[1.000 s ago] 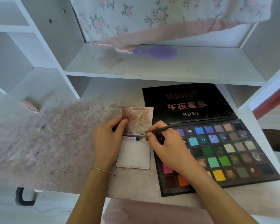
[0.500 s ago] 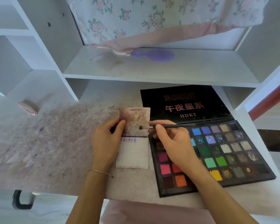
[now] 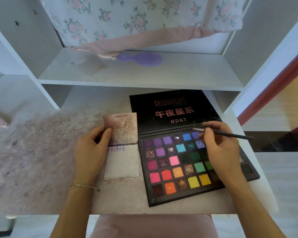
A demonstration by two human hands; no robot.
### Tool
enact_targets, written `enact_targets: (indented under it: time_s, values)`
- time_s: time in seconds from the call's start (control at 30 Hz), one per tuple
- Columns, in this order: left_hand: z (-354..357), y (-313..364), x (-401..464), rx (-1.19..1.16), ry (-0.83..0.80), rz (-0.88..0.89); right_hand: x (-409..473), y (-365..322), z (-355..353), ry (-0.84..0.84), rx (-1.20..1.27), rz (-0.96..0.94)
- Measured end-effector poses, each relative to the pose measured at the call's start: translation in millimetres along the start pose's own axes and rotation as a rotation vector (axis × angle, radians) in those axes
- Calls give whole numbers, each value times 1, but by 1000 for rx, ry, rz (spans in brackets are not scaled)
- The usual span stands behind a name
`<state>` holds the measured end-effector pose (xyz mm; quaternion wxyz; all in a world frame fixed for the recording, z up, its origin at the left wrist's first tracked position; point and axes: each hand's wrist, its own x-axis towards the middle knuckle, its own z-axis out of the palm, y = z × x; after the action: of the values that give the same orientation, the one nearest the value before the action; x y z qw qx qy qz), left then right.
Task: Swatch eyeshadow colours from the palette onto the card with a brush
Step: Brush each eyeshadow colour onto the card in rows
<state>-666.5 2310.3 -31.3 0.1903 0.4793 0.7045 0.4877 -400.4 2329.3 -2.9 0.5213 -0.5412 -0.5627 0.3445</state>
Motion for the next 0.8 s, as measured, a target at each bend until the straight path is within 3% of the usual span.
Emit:
enact_targets:
  time_s: [0.23, 0.8]
  values:
    - [0, 3, -1, 24, -12, 5, 5, 16, -26, 122, -208, 7]
    - [-1, 9, -4, 39, -33, -1, 7, 27, -28, 40, -257, 40]
